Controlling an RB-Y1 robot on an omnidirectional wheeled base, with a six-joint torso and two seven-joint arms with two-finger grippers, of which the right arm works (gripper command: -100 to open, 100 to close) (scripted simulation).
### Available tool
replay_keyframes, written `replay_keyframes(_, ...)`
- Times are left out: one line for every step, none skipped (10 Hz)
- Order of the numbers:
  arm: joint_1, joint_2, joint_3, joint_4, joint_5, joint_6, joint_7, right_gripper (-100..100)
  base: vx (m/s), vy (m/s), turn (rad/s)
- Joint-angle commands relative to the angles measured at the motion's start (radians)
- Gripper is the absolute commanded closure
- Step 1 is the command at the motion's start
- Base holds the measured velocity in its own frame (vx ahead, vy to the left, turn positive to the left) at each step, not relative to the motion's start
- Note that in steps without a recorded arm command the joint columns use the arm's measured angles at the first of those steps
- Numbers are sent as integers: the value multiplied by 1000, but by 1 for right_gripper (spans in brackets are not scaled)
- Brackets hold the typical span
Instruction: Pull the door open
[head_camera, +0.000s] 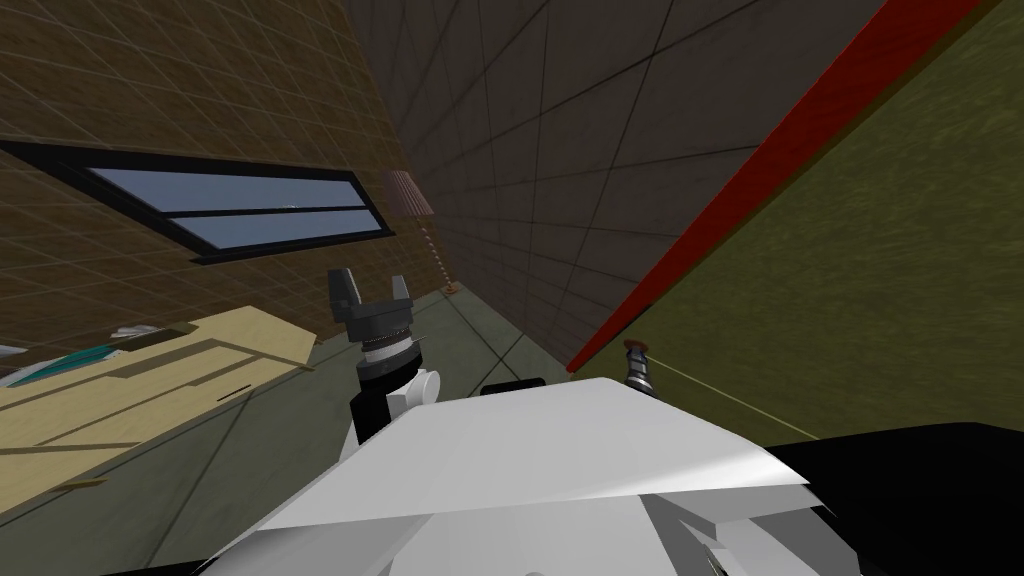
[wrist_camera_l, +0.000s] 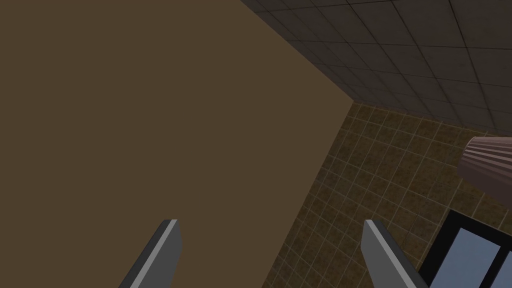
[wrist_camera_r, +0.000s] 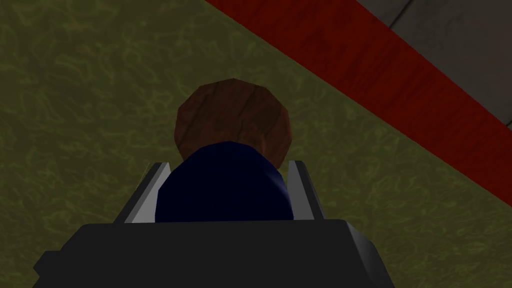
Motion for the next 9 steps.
replay_keyframes(-3,4,-2,1,4,1,-50,100,-26,1,8)
replay_keyframes(-3,4,-2,1,4,1,-58,100,-20,0,4)
replay_keyframes(-7,6,-4,2,8,4,-95,100,-22,3,7)
replay_keyframes(-7,6,-4,2,8,4,-100,100,-19,4,6)
replay_keyframes(-11,7,-6,2,12,6,-138,100,-30,4,8)
replay_keyframes(-11,7,-6,2,12,6,-141,100,-22,2,6)
replay_keyframes(-14,9,-8,2,16,8,-180,100,-26,4,7)
replay_keyframes(-14,9,-8,2,16,8,-183,100,-22,1,6)
replay_keyframes(-18,11,-10,2,20,10,-222,100,-24,1,7)
